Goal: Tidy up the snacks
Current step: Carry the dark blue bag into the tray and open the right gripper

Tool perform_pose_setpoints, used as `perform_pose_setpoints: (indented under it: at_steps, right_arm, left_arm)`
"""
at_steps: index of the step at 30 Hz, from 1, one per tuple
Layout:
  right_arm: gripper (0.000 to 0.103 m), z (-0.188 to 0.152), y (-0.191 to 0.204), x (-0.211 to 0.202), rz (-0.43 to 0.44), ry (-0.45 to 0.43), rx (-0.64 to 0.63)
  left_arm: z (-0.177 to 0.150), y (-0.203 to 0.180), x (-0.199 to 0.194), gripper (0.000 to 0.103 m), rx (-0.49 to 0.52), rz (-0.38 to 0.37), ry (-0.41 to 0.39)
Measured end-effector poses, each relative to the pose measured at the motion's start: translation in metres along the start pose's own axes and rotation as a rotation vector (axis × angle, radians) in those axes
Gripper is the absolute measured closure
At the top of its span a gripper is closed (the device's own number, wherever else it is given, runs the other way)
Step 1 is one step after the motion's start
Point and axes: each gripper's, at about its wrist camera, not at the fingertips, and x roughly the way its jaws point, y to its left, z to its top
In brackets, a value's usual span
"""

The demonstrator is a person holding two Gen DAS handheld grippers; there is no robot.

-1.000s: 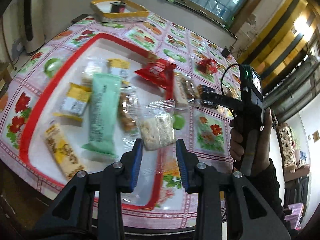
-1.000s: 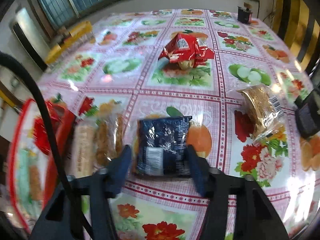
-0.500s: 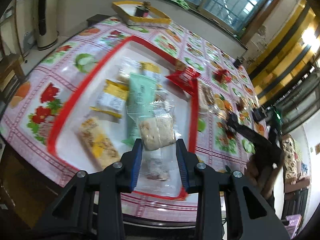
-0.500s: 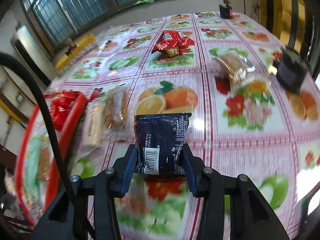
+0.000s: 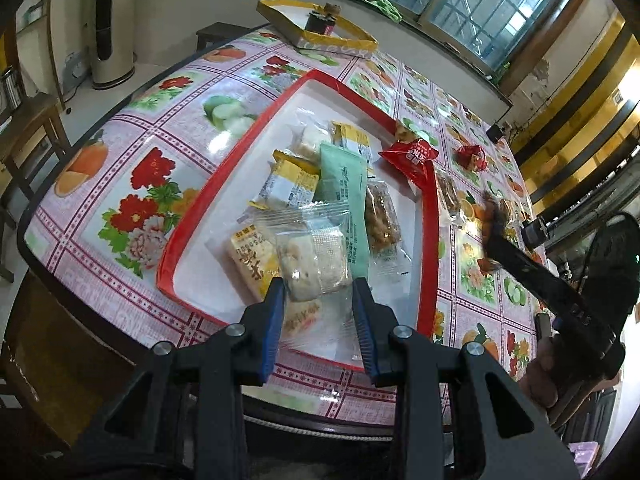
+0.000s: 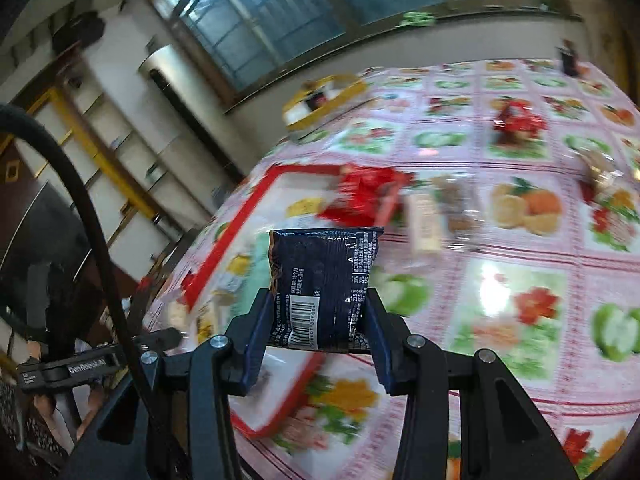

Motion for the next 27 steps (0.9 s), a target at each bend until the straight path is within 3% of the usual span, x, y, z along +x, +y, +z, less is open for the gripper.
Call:
perform_pose_setpoints:
  at_steps: [5, 12, 13, 14, 19, 21, 24, 27]
  right_arm:
    - [0.058, 0.01, 0.014, 0.036, -0.019, 0.049, -0.032]
    - [0.058, 0.02, 0.001, 0.068, -0.059, 0.089, -0.024]
    - [0.06, 0.02, 0.0, 0.069, -0.059, 0.096, -0.018]
    - [0.071, 0.022, 0.0, 0.075, -0.056, 0.107, -0.014]
    - [0.07, 0.026, -0.001, 0.087, -0.053, 0.112, -0.008]
    - [0.07, 0.027, -0.002, 0.085, -0.055, 0.099, -0.01]
    - [0.069, 0.026, -0.005, 0.072, -0.031, 0.07, 0.004]
    - [0.063, 0.026, -0.008, 0.053, 0.017, 0.043, 0.005]
  left_arm:
    - [0.011, 0.004, 0.017, 0.068, 0.017, 0.013, 0.025]
    - [0.025, 0.01, 0.043, 0.068, 0.026, 0.042, 0.081]
    - [0.027, 0.009, 0.043, 0.068, 0.033, 0.053, 0.073]
    - [0.029, 0.01, 0.043, 0.068, 0.035, 0.059, 0.067]
    - [0.032, 0.013, 0.042, 0.067, 0.031, 0.052, 0.054]
    - [0.032, 0.013, 0.041, 0.063, 0.036, 0.051, 0.043]
    - [0.034, 0.018, 0.037, 0.045, 0.005, 0.069, 0.017]
    - [0.035, 0.017, 0.026, 0.043, -0.009, 0.075, -0.025]
